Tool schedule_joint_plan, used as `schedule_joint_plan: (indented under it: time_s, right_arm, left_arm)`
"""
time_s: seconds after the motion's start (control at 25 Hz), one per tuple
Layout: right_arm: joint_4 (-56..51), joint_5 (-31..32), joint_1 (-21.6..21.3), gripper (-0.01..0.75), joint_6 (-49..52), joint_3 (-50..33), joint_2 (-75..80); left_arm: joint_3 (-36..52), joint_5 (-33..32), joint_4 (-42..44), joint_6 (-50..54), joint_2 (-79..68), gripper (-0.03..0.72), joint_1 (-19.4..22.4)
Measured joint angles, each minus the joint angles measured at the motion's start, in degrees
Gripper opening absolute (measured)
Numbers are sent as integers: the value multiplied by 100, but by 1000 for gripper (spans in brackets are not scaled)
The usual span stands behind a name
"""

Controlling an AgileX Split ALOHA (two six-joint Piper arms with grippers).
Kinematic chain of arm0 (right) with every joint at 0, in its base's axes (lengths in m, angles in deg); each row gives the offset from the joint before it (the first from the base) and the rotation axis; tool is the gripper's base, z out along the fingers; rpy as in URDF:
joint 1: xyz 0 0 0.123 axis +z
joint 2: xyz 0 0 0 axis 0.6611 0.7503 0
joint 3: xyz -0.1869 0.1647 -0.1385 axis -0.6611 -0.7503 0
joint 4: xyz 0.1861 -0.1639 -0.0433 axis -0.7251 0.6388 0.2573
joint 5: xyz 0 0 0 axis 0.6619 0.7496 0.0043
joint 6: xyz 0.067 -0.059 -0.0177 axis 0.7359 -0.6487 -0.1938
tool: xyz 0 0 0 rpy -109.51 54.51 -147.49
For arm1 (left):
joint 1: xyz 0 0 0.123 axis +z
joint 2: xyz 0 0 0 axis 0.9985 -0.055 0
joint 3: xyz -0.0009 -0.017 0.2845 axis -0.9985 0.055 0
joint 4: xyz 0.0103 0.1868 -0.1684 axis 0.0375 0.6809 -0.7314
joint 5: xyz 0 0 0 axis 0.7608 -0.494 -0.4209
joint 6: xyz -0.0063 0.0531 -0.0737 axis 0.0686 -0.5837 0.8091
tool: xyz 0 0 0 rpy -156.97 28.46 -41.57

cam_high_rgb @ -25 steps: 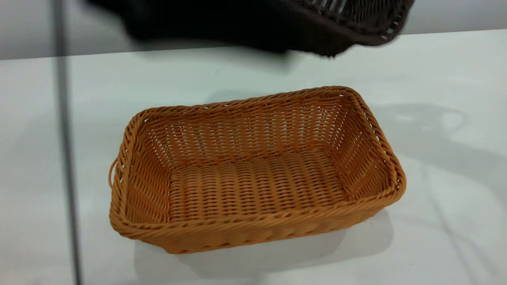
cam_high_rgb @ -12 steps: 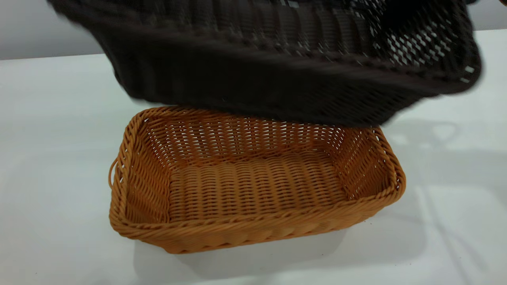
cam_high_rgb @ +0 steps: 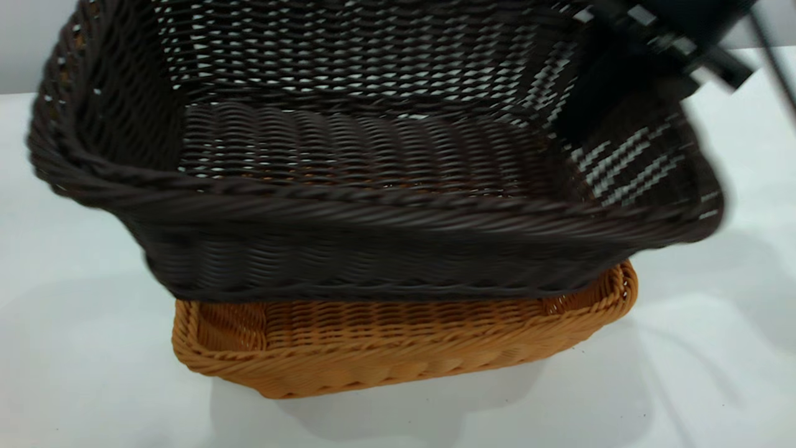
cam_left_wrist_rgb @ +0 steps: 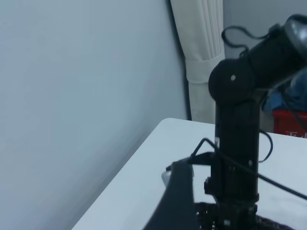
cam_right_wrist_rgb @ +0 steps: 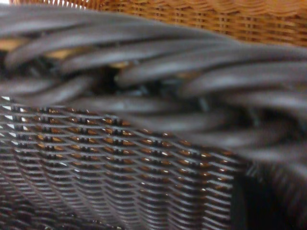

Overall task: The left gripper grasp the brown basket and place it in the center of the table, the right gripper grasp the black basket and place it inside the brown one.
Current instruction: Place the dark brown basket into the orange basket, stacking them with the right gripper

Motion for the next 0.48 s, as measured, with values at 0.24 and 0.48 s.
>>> schedule_joint_plan:
  time_s: [0.24,0.48]
  right_arm:
    - [-25,-241,7,120,11,184,59]
    - [82,-209,7,120,111,405,80]
  left_arm:
    - [0,-6,0,10,0,596,0]
    - [0,-21,0,10,0,596,0]
